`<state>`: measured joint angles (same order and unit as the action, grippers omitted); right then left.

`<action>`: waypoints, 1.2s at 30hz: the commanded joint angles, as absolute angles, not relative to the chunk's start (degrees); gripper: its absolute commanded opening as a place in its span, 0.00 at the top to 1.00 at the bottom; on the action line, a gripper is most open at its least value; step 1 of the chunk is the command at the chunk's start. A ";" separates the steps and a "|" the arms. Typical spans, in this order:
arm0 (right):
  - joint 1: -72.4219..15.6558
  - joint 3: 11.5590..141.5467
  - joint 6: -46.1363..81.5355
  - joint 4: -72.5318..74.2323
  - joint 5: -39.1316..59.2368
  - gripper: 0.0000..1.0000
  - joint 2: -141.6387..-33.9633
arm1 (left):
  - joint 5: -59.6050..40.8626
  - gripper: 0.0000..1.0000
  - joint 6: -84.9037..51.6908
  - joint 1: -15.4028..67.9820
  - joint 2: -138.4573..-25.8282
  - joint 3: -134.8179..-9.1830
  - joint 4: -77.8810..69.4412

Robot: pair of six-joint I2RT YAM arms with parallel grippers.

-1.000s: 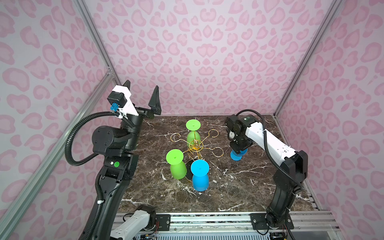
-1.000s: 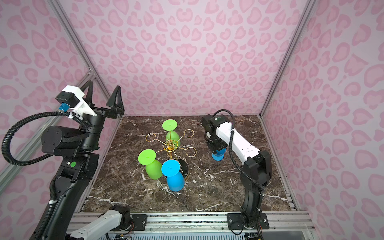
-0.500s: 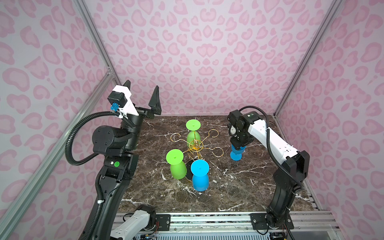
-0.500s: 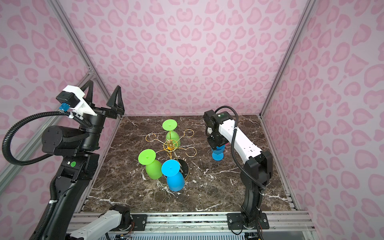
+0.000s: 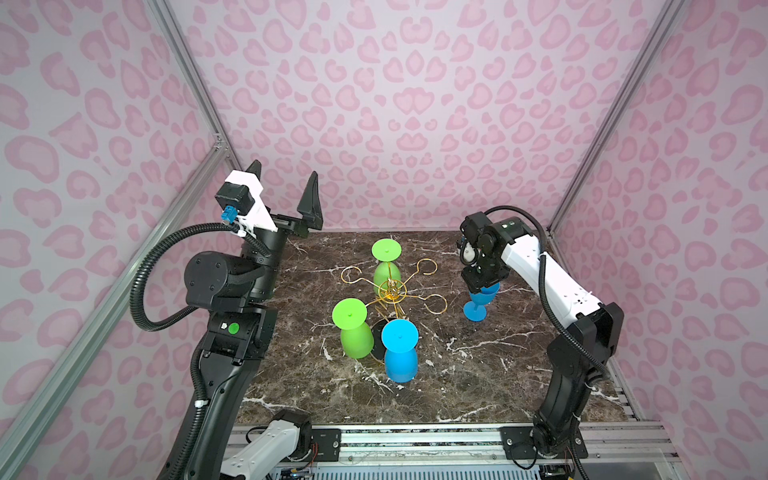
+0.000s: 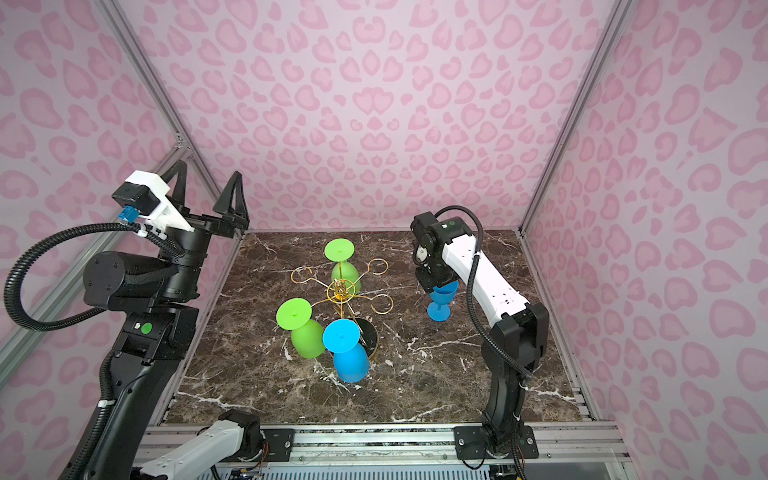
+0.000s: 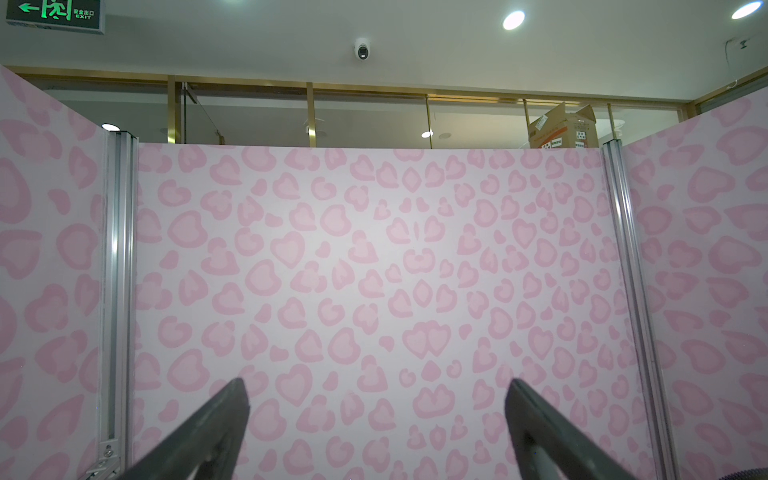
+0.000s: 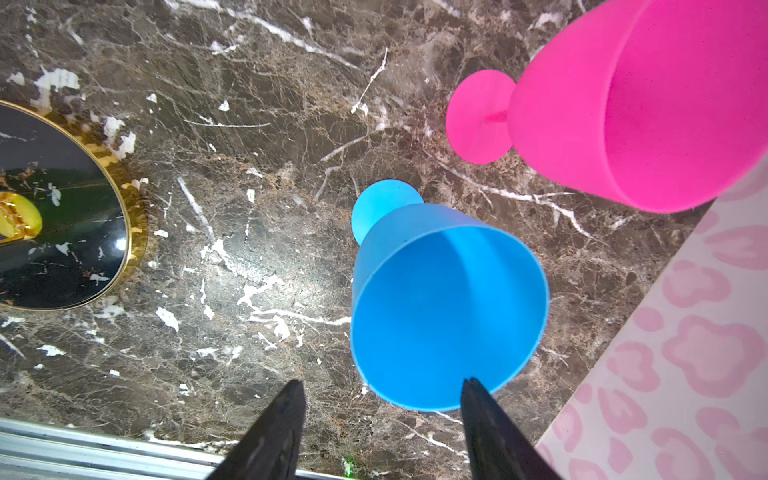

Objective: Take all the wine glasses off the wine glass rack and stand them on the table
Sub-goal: 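Raise the right gripper and swing it toward the gold glass rack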

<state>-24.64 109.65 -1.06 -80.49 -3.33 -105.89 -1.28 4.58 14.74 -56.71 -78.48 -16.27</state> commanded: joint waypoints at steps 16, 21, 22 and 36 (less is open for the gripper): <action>-19.25 87.12 15.65 -41.45 29.87 0.40 -72.54 | 3.48 0.03 0.57 14.72 -56.70 -78.32 -17.14; -19.24 78.63 21.21 -38.55 36.22 0.43 -64.60 | 5.71 0.03 0.11 14.62 -56.90 -77.63 -18.32; -19.25 76.94 22.31 -38.40 37.26 0.44 -62.55 | 5.96 0.03 0.09 14.59 -57.27 -77.76 -18.46; -35.75 62.04 38.63 -33.71 37.63 0.44 -46.53 | 7.24 0.03 -2.02 13.72 -58.06 -77.43 -19.07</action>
<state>-31.31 63.77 34.13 -37.26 41.95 -46.48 6.48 -1.06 13.82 -58.70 -77.69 -16.36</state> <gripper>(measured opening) 0.563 0.970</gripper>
